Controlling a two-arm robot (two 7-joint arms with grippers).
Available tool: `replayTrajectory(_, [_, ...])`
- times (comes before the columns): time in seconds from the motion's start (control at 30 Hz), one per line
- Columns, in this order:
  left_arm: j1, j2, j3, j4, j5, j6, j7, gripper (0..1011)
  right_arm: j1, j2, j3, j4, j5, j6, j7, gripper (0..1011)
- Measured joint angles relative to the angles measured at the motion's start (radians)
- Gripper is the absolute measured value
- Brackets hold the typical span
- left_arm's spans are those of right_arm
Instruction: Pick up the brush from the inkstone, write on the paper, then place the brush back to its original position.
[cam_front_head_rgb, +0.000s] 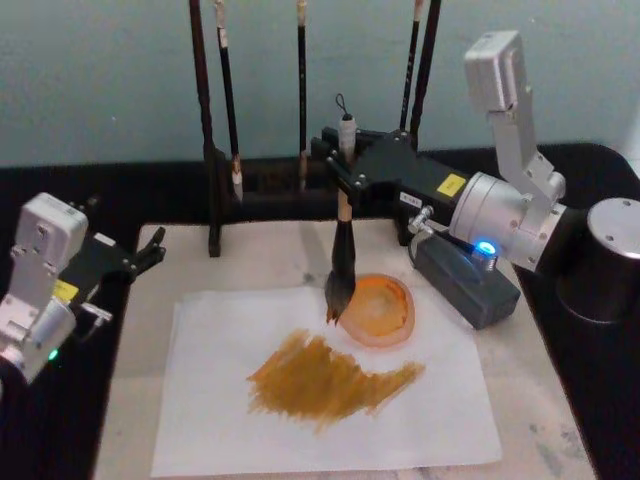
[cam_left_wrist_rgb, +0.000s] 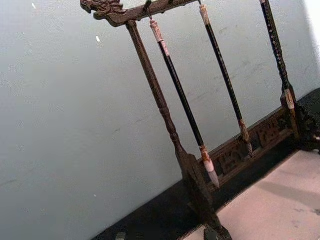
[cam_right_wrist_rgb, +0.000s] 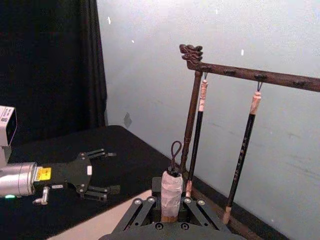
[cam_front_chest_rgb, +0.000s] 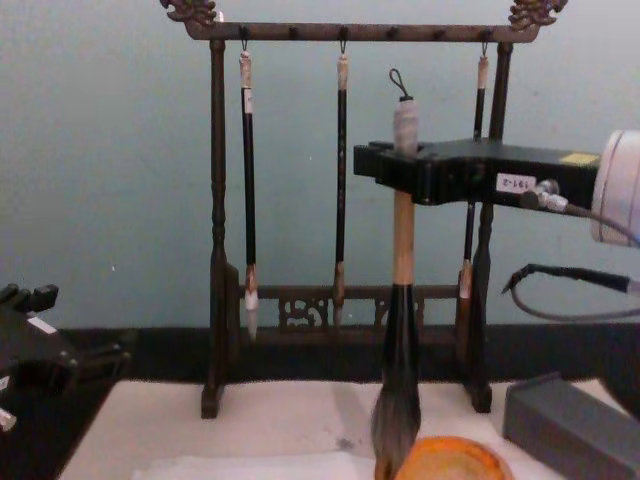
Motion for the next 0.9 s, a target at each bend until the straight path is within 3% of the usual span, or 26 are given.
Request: replayTrajectory(0.9, [0.0,0.0,0.0,0.0,0.0,0.0,0.0,1010,0.004,0.001,-0.005,-0.001,-0.002,-0.001,0.001,151])
